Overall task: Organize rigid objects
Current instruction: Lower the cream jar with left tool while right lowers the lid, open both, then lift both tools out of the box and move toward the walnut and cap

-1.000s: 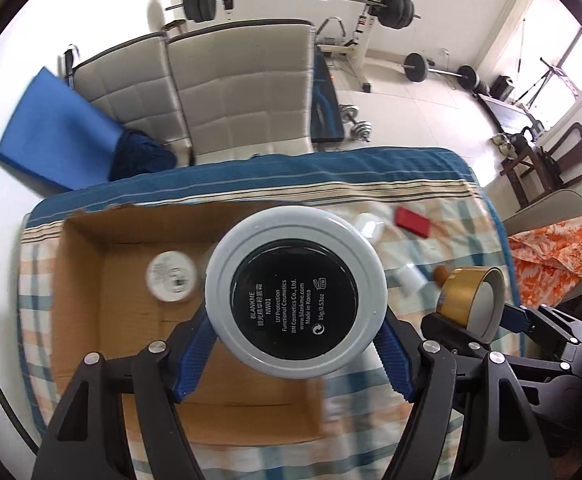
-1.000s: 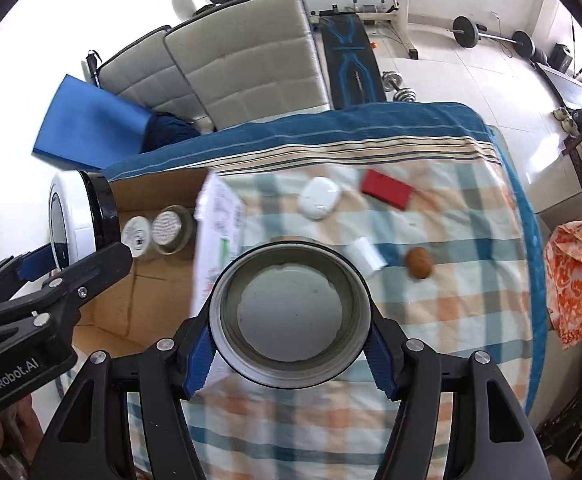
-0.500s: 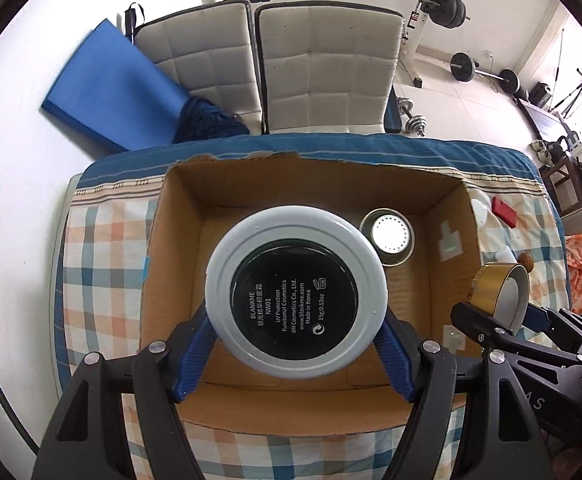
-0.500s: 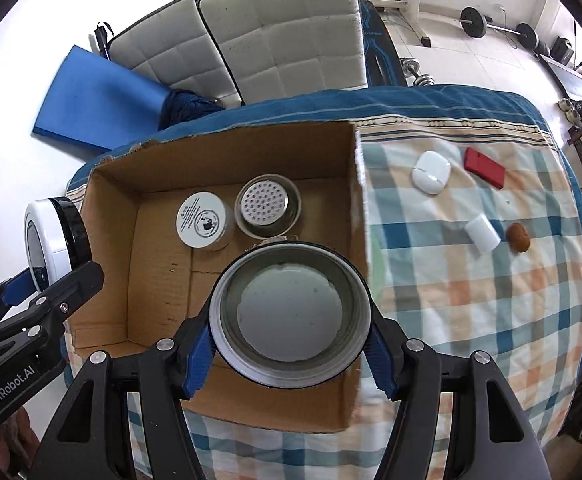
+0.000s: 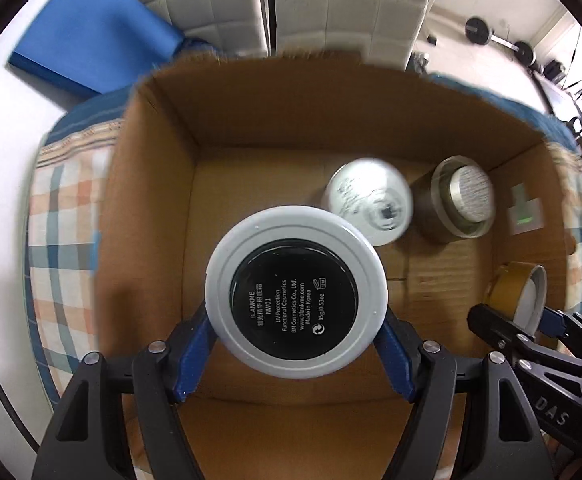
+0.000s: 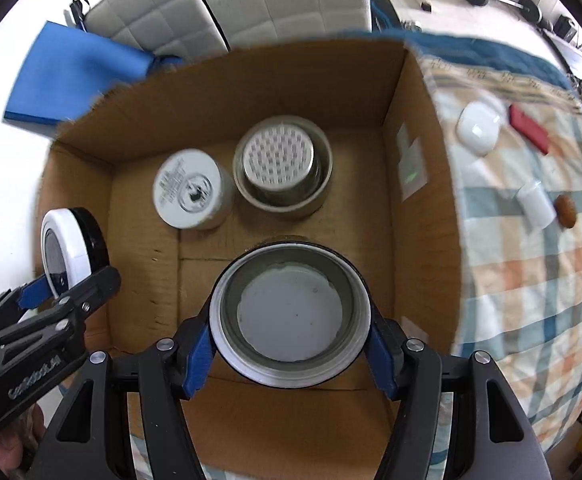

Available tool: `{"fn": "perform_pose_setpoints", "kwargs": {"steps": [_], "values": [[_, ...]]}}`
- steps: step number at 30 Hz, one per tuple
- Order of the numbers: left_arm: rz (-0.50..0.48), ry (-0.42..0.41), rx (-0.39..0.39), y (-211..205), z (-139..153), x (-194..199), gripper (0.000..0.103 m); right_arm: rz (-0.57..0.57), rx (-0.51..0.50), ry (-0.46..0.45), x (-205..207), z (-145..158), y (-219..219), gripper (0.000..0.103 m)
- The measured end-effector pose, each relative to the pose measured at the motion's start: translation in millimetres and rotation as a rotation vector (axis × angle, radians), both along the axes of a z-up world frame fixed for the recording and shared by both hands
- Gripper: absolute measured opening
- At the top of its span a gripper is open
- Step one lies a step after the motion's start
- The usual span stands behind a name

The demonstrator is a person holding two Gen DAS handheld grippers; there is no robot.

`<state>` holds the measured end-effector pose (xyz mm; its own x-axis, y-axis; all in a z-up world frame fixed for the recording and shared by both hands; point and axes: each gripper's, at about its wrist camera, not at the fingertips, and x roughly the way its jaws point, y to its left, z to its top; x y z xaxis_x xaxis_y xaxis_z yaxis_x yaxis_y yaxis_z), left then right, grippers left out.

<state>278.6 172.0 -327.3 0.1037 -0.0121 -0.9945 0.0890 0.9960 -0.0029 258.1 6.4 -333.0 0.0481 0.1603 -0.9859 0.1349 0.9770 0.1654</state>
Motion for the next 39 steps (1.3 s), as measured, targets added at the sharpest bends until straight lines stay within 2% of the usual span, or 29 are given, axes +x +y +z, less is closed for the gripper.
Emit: {"fn": "perform_pose_setpoints", "kwargs": {"steps": [5,11,22,27,32,34,35,37,38,39], "values": [[-0.004,0.052,0.052,2,-33,12,0.071,0.003,-0.016,0.075,6,-36,5,0.067],[0.003,0.091,0.061,6,-55,23,0.072,-0.005,-0.013,0.144,9,-67,6,0.067],[0.036,0.145,0.043,9,-64,30,0.073,0.007,-0.051,0.158,24,-72,7,0.067],[0.05,0.174,0.02,13,-55,25,0.073,0.013,-0.051,0.177,31,-71,8,0.074],[0.05,0.128,0.013,11,-24,13,0.076,0.027,-0.049,0.146,16,-56,11,0.083],[0.047,0.104,0.011,9,-9,7,0.082,0.037,-0.047,0.127,12,-45,14,0.087],[0.049,0.082,0.009,9,1,3,0.091,0.039,-0.052,0.115,9,-39,15,0.088],[0.057,0.051,0.009,11,15,-6,0.097,0.048,-0.067,0.088,3,-27,17,0.091],[0.059,0.033,0.007,13,24,-15,0.102,0.056,-0.077,0.077,0,-21,18,0.095],[0.058,0.022,0.004,12,30,-19,0.103,0.059,-0.09,0.064,-3,-15,20,0.103]]}}
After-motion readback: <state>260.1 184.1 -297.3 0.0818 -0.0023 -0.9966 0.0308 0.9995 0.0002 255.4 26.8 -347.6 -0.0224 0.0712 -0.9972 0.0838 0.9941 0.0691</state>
